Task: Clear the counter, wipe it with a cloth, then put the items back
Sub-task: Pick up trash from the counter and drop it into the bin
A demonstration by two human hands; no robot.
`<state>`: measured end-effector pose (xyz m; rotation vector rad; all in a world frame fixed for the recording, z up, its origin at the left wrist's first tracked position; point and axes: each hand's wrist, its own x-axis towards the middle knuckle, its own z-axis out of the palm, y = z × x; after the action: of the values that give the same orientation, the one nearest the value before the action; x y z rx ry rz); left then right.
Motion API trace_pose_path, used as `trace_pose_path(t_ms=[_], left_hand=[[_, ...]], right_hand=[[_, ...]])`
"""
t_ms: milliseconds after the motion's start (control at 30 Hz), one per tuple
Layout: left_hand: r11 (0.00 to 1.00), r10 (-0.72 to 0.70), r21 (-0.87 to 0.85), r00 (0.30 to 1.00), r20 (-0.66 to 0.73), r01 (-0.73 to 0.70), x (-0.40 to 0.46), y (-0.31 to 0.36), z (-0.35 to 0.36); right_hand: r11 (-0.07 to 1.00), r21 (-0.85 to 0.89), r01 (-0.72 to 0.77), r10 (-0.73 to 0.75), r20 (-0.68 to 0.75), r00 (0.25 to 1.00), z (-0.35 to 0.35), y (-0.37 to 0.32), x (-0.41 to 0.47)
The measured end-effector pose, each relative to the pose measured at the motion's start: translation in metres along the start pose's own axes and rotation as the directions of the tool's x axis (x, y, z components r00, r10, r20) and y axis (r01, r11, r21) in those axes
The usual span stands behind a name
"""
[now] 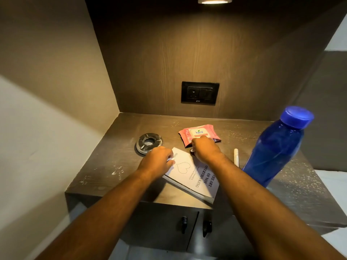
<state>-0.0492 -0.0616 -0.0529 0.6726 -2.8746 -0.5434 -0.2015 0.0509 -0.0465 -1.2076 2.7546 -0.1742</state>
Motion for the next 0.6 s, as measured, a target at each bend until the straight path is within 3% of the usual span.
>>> trace_pose_path(t_ms=[67,133,167,233,300,333,433,600], left_hand=[[1.0,0.007,-0.02,1.0,-0.028,-0.007,-0.001,0.001,-0.009],[0.999,0.013,-0.036,0.997,-0.07,-0.016,-0.002,0.003,-0.022],[0.999,0.013,-0.051,0.996,-0.086,-0.018,-0.003,0.005,-0.029],[0.992,-0.014,-0.123,0.994,-0.112,0.0,-0.004,0.01,-0.041],[0.955,-0.085,-0.294,0.984,-0.159,0.035,-0.008,0.022,-0.054],[0.908,-0.119,-0.417,0.978,-0.17,0.038,-0.012,0.031,-0.059],[0.73,-0.092,-0.683,0.994,-0.059,0.027,-0.028,0.067,-0.067],[0.609,0.091,-0.791,0.986,0.139,0.055,-0.068,0.109,-0.055]], right_hand=[[0.995,0.089,-0.041,0.043,-0.022,0.999,-0.007,0.003,-0.002],[0.923,0.366,-0.115,0.155,-0.081,0.985,-0.018,0.007,-0.008],[0.807,0.574,-0.138,0.23,-0.091,0.969,-0.028,0.007,-0.015],[0.439,0.893,-0.104,0.328,-0.051,0.943,-0.047,0.006,-0.033],[0.127,0.991,-0.032,0.341,-0.014,0.94,-0.062,0.0,-0.059],[0.035,0.999,-0.008,0.345,-0.004,0.938,-0.067,-0.004,-0.073],[-0.063,0.998,-0.012,0.355,0.033,0.934,-0.063,-0.015,-0.113],[-0.146,0.989,-0.029,0.379,0.083,0.922,-0.043,-0.013,-0.186]])
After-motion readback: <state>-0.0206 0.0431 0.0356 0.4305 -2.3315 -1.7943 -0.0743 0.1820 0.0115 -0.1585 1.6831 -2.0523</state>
